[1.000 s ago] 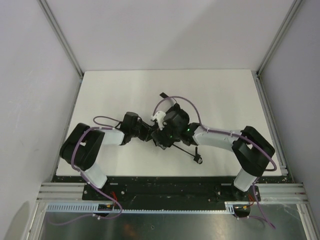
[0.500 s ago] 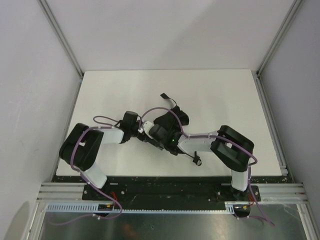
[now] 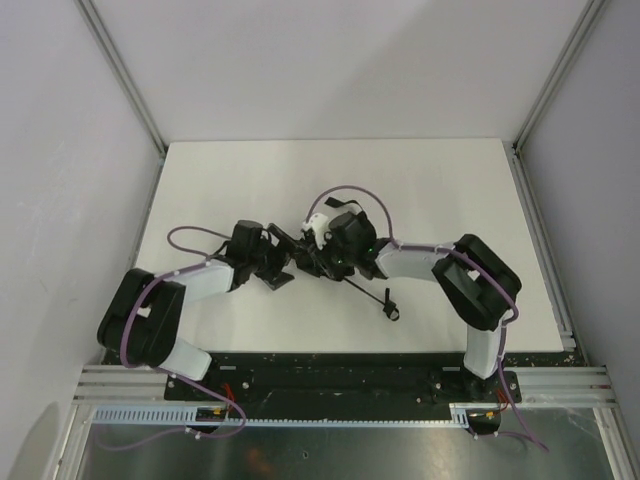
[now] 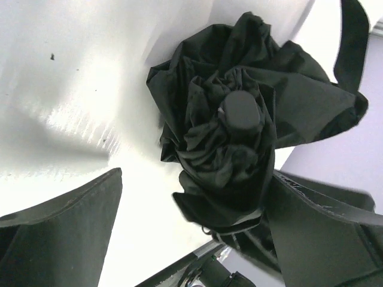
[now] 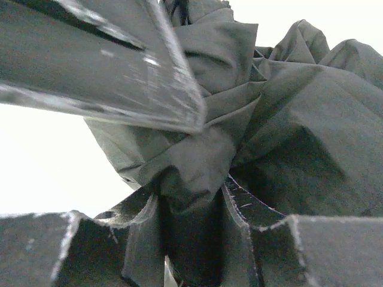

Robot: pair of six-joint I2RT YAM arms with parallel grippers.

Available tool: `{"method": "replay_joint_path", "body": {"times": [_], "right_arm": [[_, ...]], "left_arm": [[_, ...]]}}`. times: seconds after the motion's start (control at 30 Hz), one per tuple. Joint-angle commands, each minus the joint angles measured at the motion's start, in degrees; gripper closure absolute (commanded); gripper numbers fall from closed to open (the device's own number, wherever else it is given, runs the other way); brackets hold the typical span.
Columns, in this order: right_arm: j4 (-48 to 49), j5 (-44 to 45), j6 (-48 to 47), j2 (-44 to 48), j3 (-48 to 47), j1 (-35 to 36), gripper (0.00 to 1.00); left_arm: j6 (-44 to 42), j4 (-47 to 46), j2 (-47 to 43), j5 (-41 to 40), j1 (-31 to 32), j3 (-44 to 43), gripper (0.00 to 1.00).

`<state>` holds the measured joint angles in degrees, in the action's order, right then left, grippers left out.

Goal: Put away the umbrella

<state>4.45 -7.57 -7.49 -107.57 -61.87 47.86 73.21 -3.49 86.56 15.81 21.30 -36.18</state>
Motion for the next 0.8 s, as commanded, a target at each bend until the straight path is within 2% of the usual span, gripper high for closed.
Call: {"method": "replay_joint_path", "body": {"times": [0.0, 0.2, 0.47, 0.57, 0.77], "right_arm": [[-5.70, -24.19, 6.68, -5.83, 3.69, -4.88, 1.00], [-2.22, -34.22, 10.82, -7.92, 3.73, -8.15, 1.00], [0.22, -37.02, 13.73, -8.31, 3.68, -8.87, 1.00], [0.04, -37.16, 13.36, -7.66, 3.73, -8.54, 1.00], [-3.01, -34.43, 12.04, -6.01, 2.81, -7.35, 0.99]], "left_arm": [[-3.12, -4.60, -5.36, -0.88, -1.66, 4.23, 0.01], [-1.57, -10.98, -1.87, 3.99, -1.03, 5.05, 0.01], [0.86, -12.49, 4.59, 1.73, 2.91, 3.84, 0.03], [2.43, -12.46, 6.41, -1.13, 3.11, 5.61, 0.17], [1.65, -12.59, 7.86, -4.00, 3.13, 6.12, 0.62]]}}
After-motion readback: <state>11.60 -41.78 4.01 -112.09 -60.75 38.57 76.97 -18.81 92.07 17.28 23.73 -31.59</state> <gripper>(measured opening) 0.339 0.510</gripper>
